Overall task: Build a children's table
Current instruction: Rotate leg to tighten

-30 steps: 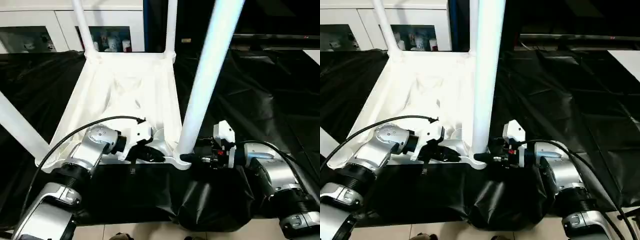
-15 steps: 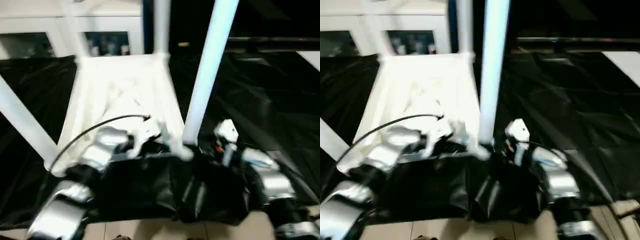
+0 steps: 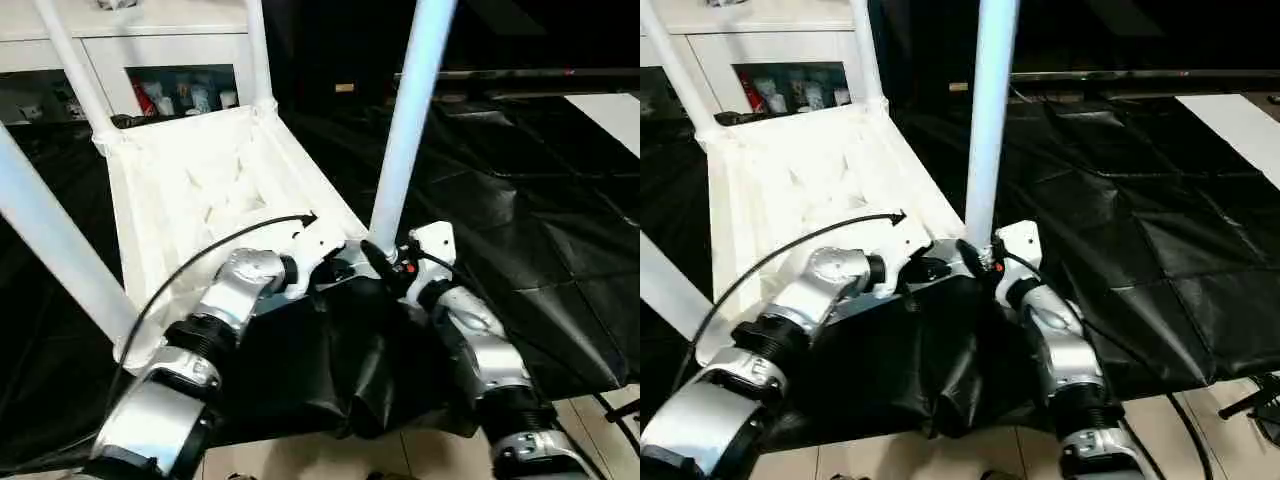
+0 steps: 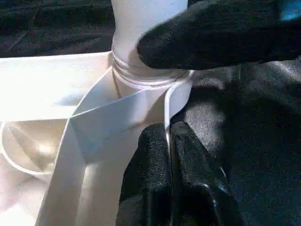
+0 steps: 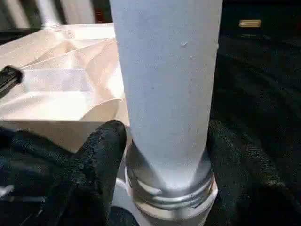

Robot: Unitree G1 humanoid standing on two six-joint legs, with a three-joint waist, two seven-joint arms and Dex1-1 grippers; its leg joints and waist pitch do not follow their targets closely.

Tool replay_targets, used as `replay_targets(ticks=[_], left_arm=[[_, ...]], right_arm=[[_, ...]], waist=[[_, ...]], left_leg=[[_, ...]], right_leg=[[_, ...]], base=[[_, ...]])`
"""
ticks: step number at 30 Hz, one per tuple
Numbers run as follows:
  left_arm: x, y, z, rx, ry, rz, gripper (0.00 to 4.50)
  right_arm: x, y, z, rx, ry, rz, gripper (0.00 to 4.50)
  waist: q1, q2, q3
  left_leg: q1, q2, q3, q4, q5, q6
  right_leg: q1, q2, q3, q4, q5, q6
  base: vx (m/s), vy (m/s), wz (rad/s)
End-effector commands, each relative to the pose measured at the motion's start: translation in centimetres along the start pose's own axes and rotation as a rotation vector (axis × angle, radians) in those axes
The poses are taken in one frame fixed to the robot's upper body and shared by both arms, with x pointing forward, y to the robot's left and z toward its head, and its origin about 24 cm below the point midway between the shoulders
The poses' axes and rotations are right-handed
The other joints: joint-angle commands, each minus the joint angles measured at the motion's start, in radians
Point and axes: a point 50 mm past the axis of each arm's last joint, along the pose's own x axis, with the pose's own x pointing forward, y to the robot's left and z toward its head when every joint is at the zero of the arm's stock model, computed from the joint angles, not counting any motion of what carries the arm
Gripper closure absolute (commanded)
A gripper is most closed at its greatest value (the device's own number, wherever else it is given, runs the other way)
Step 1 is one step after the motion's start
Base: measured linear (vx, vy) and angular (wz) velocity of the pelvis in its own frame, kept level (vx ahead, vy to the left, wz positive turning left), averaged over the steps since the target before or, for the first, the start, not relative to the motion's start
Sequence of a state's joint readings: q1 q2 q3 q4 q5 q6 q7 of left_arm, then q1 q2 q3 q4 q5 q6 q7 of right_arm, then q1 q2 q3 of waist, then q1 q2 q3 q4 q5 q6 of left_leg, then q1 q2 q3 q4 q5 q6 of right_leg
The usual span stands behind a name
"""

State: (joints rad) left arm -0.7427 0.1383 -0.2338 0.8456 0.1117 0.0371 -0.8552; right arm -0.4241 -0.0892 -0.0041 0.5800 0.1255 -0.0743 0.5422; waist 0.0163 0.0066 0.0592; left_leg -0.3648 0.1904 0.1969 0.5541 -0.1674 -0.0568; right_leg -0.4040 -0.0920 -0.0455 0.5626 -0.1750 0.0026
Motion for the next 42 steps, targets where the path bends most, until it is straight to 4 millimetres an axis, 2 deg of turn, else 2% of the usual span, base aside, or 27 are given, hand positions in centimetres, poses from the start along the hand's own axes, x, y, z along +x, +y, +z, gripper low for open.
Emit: replay_targets(ticks=[1,4,5,6,7,8,9,11,13,16,18,19,25,27,30,31,32,33,34,35,37,38,40,42], left_arm=[[0.4,-1.1,0.4,0.045,-0.040,-0.118,4.50],[-1.5,-1.2,-0.6,0.073,-0.034,-0.248,4.50],[-2.1,-1.3,-0.9,0.071,-0.032,-0.285,4.50],[-2.3,-1.3,-1.0,0.073,-0.029,-0.300,4.50],[-3.3,-1.5,-1.5,0.078,-0.014,-0.374,4.50],[-3.3,-1.5,-1.5,0.078,-0.014,-0.374,4.50],[-3.8,-1.5,-1.8,0.078,-0.005,-0.405,4.50],[-4.5,-1.6,-2.1,0.076,0.000,-0.447,4.50],[-4.8,-1.7,-2.3,0.077,0.006,-0.468,4.50],[-5.1,-1.9,-2.4,0.072,0.005,-0.488,4.50],[-5.2,-1.9,-2.3,0.073,0.002,-0.490,4.50],[-5.1,-1.9,-2.3,0.073,0.001,-0.488,4.50],[-4.8,-1.7,-2.1,0.073,-0.009,-0.450,4.50],[-4.2,-1.3,-1.9,0.062,-0.018,-0.372,4.50],[-3.4,-0.9,-1.5,0.044,-0.035,-0.278,4.50],[-3.2,-0.8,-1.4,0.037,-0.039,-0.254,4.50],[-2.8,-0.6,-1.2,0.032,-0.040,-0.225,4.50],[-2.5,-0.5,-0.9,0.028,-0.041,-0.194,4.50],[-2.2,-0.4,-0.7,0.027,-0.041,-0.173,4.50],[-2.1,-0.4,-0.7,0.026,-0.041,-0.169,4.50],[-1.1,-0.2,-0.2,0.012,-0.041,-0.098,4.50],[-1.1,-0.2,-0.2,0.012,-0.041,-0.098,4.50],[0.4,-0.5,0.7,-0.004,-0.049,-0.018,4.50],[1.2,-0.9,1.2,-0.011,-0.060,-0.007,4.50]], right_arm=[[0.4,2.5,-0.7,-0.006,0.053,0.236,1.32],[-1.3,2.1,-0.5,-0.035,0.105,0.465,1.32],[-1.9,2.0,-0.5,-0.055,0.128,0.532,1.32],[-2.1,1.9,-0.5,-0.062,0.136,0.549,1.32],[-2.9,1.6,-0.5,-0.092,0.176,0.632,1.32],[-2.9,1.6,-0.5,-0.092,0.176,0.632,1.32],[-3.2,1.4,-0.5,-0.112,0.190,0.664,1.32],[-3.3,1.1,-0.2,-0.123,0.193,0.686,1.32],[-3.4,1.0,0.0,-0.126,0.187,0.698,1.32],[-3.5,1.0,0.2,-0.125,0.186,0.730,1.32],[-3.7,1.2,0.3,-0.117,0.187,0.753,1.58],[-3.7,1.2,0.3,-0.116,0.187,0.756,1.58],[-3.8,1.3,0.1,-0.100,0.180,0.756,1.82],[-3.7,1.3,-0.3,-0.093,0.175,0.698,1.83],[-3.2,1.1,-1.0,-0.092,0.190,0.576,1.85],[-3.0,1.0,-1.3,-0.092,0.197,0.540,1.85],[-2.7,0.9,-1.6,-0.076,0.199,0.474,1.85],[-2.3,0.8,-1.8,-0.060,0.195,0.393,1.85],[-1.9,0.8,-2.0,-0.044,0.190,0.330,1.85],[-1.9,0.8,-2.1,-0.040,0.189,0.320,1.85],[-1.0,0.6,-2.7,0.026,0.193,0.135,1.85],[-1.0,0.6,-2.7,0.026,0.193,0.135,1.86],[0.3,1.0,-3.4,0.106,0.203,-0.051,1.86],[1.1,1.8,-3.3,0.103,0.204,-0.067,1.86]], waist=[[0.006,-0.017,-0.043],[0.011,-0.017,-0.042],[0.016,-0.015,-0.044],[0.018,-0.015,-0.046],[0.023,-0.013,-0.047],[0.025,-0.013,-0.048],[0.030,-0.010,-0.051],[0.035,-0.008,-0.053],[0.040,-0.008,-0.053],[0.046,-0.007,-0.051],[0.046,-0.008,-0.050],[0.047,-0.004,-0.050],[0.046,-0.007,-0.049],[0.046,-0.009,-0.050],[0.044,-0.012,-0.045],[0.042,-0.017,-0.041],[0.040,-0.016,-0.039],[0.036,-0.016,-0.039],[0.033,-0.017,-0.039],[0.030,-0.019,-0.039],[0.023,-0.017,-0.038],[0.021,-0.018,-0.039],[0.013,-0.017,-0.038],[0.012,-0.017,-0.039]], left_leg=[[0.004,0.035,-0.018,-0.072,-0.353,0.067],[0.000,0.040,-0.016,-0.070,-0.321,0.091],[0.007,0.042,-0.013,-0.068,-0.317,0.094],[0.008,0.042,-0.012,-0.067,-0.308,0.095],[0.006,0.043,-0.010,-0.065,-0.272,0.100],[0.005,0.045,-0.010,-0.064,-0.249,0.102],[0.007,0.047,-0.005,-0.059,-0.198,0.115],[0.004,0.045,-0.003,-0.054,-0.159,0.125],[0.008,0.046,-0.001,-0.052,-0.145,0.130],[0.010,0.048,-0.001,-0.053,-0.163,0.120],[0.010,0.048,-0.002,-0.055,-0.183,0.110],[0.012,0.048,-0.002,-0.056,-0.194,0.103],[0.011,0.046,-0.002,-0.056,-0.214,0.081],[0.010,0.046,-0.002,-0.055,-0.214,0.080],[0.010,0.044,-0.005,-0.060,-0.257,0.062],[0.009,0.042,-0.008,-0.062,-0.283,0.052],[0.009,0.041,-0.008,-0.062,-0.302,0.046],[0.013,0.040,-0.013,-0.065,-0.332,0.025],[0.014,0.039,-0.013,-0.066,-0.341,0.021],[0.009,0.037,-0.017,-0.068,-0.340,0.015],[0.010,0.037,-0.018,-0.068,-0.349,0.011],[0.010,0.036,-0.018,-0.068,-0.348,0.010],[0.006,0.035,-0.020,-0.070,-0.344,0.010],[0.007,0.034,-0.019,-0.069,-0.343,0.009]], right_leg=[[0.032,-0.050,0.031,-0.077,-0.371,-0.179],[0.034,-0.049,0.033,-0.071,-0.324,-0.197],[0.030,-0.048,0.034,-0.069,-0.302,-0.209],[0.031,-0.050,0.034,-0.067,-0.285,-0.217],[0.034,-0.048,0.033,-0.059,-0.234,-0.233],[0.038,-0.046,0.032,-0.053,-0.200,-0.242],[0.036,-0.043,0.029,-0.042,-0.114,-0.269],[0.041,-0.044,0.028,-0.032,-0.054,-0.290],[0.040,-0.043,0.028,-0.029,-0.034,-0.298],[0.039,-0.043,0.028,-0.030,-0.056,-0.299],[0.040,-0.045,0.029,-0.033,-0.089,-0.291],[0.039,-0.046,0.030,-0.036,-0.112,-0.285],[0.038,-0.046,0.033,-0.040,-0.156,-0.269],[0.038,-0.046,0.033,-0.040,-0.155,-0.267],[0.035,-0.049,0.034,-0.049,-0.239,-0.244],[0.032,-0.050,0.036,-0.055,-0.300,-0.226],[0.029,-0.051,0.037,-0.059,-0.339,-0.215],[0.025,-0.055,0.038,-0.067,-0.422,-0.183],[0.023,-0.053,0.038,-0.069,-0.437,-0.178],[0.027,-0.053,0.037,-0.069,-0.450,-0.166],[0.023,-0.052,0.036,-0.073,-0.461,-0.156],[0.022,-0.051,0.036,-0.074,-0.464,-0.154],[0.022,-0.051,0.035,-0.073,-0.456,-0.154],[0.021,-0.050,0.035,-0.075,-0.456,-0.150]], base=[[0.000,0.000,0.00],[0.000,0.000,0.00],[0.000,0.000,0.00],[0.000,0.000,0.00],[0.000,0.000,0.00],[0.000,0.000,0.00],[0.000,0.000,0.00],[0.000,0.000,0.00],[0.000,0.000,0.00],[0.000,0.000,0.00],[0.000,0.000,0.00],[0.000,0.000,0.00],[0.000,0.000,0.00],[0.000,0.000,0.00],[0.000,0.000,0.00],[0.000,0.000,0.00],[0.000,0.000,0.00],[0.000,0.000,0.00],[0.000,0.000,0.00],[0.000,0.000,0.00],[0.000,0.000,0.00],[0.000,0.000,0.00],[0.000,0.000,0.00],[0.000,0.000,0.00]])
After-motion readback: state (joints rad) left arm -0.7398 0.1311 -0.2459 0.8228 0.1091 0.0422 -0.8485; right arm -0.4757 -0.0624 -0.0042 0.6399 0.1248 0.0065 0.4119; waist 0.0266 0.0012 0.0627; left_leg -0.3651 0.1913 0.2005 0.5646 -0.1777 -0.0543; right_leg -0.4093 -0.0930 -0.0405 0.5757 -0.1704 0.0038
